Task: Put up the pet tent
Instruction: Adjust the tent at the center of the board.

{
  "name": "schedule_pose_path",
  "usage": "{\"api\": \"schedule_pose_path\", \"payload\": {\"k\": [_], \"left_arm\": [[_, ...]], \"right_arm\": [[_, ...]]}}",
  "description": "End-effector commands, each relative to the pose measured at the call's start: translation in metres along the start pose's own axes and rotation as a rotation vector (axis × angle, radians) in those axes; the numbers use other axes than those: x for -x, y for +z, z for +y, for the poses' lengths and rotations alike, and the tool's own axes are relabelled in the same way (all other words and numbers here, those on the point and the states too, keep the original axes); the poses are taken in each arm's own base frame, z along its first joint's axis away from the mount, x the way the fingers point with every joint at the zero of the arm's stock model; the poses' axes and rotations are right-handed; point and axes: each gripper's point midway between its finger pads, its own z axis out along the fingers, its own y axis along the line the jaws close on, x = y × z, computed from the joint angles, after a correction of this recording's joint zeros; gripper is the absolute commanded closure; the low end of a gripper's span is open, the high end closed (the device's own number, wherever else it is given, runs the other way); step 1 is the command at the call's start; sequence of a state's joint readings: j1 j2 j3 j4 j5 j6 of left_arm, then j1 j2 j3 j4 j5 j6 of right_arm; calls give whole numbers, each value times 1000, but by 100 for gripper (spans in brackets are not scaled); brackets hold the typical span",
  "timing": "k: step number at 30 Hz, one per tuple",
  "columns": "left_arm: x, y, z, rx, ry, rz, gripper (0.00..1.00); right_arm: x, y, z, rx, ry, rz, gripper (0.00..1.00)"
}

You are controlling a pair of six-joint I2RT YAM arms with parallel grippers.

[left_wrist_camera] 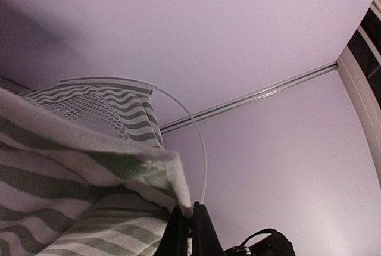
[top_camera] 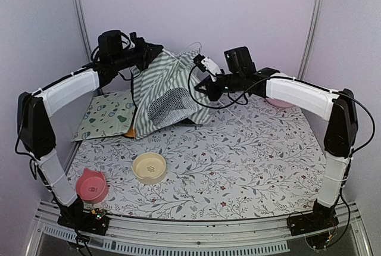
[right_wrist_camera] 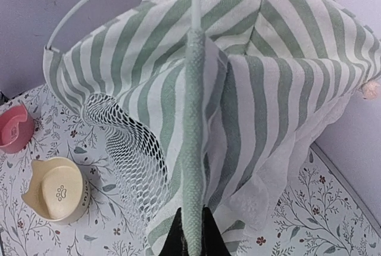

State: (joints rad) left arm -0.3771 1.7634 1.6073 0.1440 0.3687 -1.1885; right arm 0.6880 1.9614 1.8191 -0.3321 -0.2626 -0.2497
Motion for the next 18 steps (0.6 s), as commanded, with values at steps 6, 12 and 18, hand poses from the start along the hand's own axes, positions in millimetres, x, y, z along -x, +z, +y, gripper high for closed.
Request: {"api": "schedule_pose_path", "payload": {"k": [6, 12, 18], "left_arm": [[97, -44, -13, -38, 52, -196, 100], [115, -55, 18, 1, 17, -211, 100], [111, -51, 33, -24, -37, -163, 100]], "right_arm": [[-85, -55, 12, -14, 78, 85, 100], [-139, -73, 11, -54, 128, 126, 100], [-166, -79, 4, -85, 158, 107, 91]]}}
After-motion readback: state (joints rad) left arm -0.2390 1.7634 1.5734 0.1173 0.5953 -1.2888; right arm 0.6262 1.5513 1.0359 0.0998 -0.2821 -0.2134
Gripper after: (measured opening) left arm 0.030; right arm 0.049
